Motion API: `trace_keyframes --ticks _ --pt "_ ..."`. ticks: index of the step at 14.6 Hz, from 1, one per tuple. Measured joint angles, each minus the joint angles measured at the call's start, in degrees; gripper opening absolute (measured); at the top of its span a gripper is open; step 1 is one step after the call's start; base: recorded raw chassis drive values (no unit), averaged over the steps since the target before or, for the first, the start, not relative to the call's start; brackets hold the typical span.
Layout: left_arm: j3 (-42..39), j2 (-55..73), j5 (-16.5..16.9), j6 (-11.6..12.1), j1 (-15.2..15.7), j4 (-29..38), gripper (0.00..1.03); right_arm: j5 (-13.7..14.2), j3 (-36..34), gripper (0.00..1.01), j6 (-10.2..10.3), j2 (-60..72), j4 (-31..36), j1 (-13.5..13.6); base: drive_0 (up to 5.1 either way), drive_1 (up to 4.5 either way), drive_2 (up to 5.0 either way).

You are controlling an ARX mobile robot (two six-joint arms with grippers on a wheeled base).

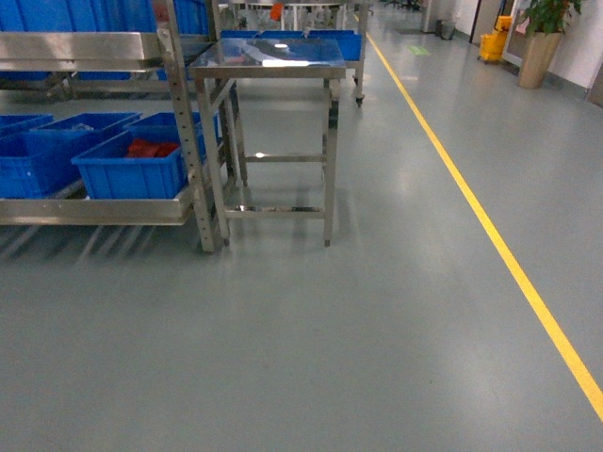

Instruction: Sort blue parts and orange caps into right shelf containers

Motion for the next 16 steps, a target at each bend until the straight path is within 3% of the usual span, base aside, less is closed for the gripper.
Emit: trace_keyframes --ticks 16 --pt "0.0 0.0 0.0 0.0 0.0 0.0 0.44 0.0 0.0 0.43 0.0 0.0 0.0 0.0 0.1 4.29 -4.2"
